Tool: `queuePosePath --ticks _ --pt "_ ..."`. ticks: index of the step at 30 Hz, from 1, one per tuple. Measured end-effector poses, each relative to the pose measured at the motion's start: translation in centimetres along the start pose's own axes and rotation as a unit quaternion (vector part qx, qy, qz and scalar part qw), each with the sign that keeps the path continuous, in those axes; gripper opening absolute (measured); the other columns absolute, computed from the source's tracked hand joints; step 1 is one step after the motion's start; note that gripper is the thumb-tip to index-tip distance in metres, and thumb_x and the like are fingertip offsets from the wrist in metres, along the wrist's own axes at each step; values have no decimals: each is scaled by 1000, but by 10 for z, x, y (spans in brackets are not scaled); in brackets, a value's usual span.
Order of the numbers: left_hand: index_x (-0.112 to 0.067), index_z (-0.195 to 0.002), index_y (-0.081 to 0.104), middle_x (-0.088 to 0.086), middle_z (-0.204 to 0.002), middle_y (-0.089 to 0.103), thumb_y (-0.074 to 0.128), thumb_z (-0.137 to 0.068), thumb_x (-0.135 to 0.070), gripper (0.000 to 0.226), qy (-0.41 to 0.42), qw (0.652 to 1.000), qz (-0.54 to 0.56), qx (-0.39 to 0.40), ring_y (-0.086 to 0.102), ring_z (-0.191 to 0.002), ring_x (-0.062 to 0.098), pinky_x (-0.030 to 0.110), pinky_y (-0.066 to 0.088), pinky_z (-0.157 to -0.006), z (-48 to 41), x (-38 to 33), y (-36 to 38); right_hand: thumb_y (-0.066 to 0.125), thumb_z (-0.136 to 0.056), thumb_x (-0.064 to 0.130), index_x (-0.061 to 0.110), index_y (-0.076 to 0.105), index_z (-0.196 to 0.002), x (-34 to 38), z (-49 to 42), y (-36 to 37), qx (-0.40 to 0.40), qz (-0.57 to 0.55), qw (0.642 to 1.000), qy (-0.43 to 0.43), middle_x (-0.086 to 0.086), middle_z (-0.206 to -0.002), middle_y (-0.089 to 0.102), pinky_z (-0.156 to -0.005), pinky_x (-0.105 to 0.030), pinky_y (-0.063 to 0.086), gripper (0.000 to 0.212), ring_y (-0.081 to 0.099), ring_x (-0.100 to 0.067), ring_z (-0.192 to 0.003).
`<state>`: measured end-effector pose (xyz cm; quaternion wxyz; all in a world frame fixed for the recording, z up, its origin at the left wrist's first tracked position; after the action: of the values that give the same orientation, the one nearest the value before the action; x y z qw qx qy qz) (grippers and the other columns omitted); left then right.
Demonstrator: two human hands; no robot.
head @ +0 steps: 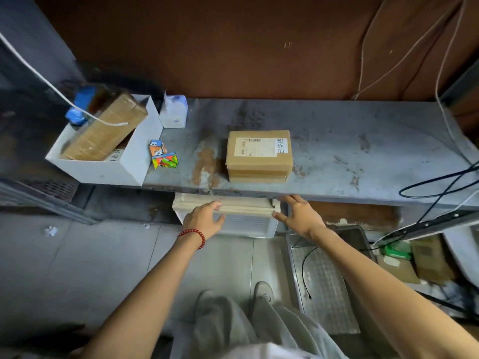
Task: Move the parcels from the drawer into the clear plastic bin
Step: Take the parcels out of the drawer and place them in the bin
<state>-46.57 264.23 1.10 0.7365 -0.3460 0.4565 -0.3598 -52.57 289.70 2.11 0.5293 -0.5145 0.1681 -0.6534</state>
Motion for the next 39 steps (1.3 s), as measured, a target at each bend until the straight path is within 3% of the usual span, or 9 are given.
queuePosePath --ticks 15,27,34,39 --pt "-28 -137 43 -9 -136 54 47 -94 -38 45 -11 993 -86 83 50 -122 19 35 43 -96 7 104 89 54 -93 48 23 43 -142 1 -31 146 87 -3 996 28 -6 -146 44 -108 -42 37 56 42 -27 -133" --pt "-30 -141 39 -7 -134 55 45 -94 -42 49 -12 991 -92 100 47 -123 19 37 40 -99 -93 198 264 48 -94 54 31 33 -147 -84 -148 322 96 40 994 31 1 -152 35 -109 -42 34 60 29 -23 -141" --pt "-31 -144 33 -7 -142 48 45 -92 -48 56 -10 988 -117 96 42 -129 20 37 36 -100 -171 236 360 47 -93 56 31 31 -147 -153 -211 390 84 60 994 34 0 -149 38 -107 -43 39 62 37 -21 -136" --pt "-32 -145 30 -7 -145 43 45 -93 -48 57 -6 988 -117 97 39 -132 20 37 36 -101 -206 245 419 51 -93 53 30 32 -146 -179 -238 433 74 38 996 36 6 -141 48 -103 -35 39 61 44 -18 -130"
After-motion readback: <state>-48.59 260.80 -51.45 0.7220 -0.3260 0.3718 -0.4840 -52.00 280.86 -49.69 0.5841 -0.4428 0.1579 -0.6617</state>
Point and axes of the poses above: each hand's wrist, its own z-axis away from the middle knuckle, its own y-axis out of the palm, x = y × z, the point moved 2 cm from there along -z, towards the middle knuckle
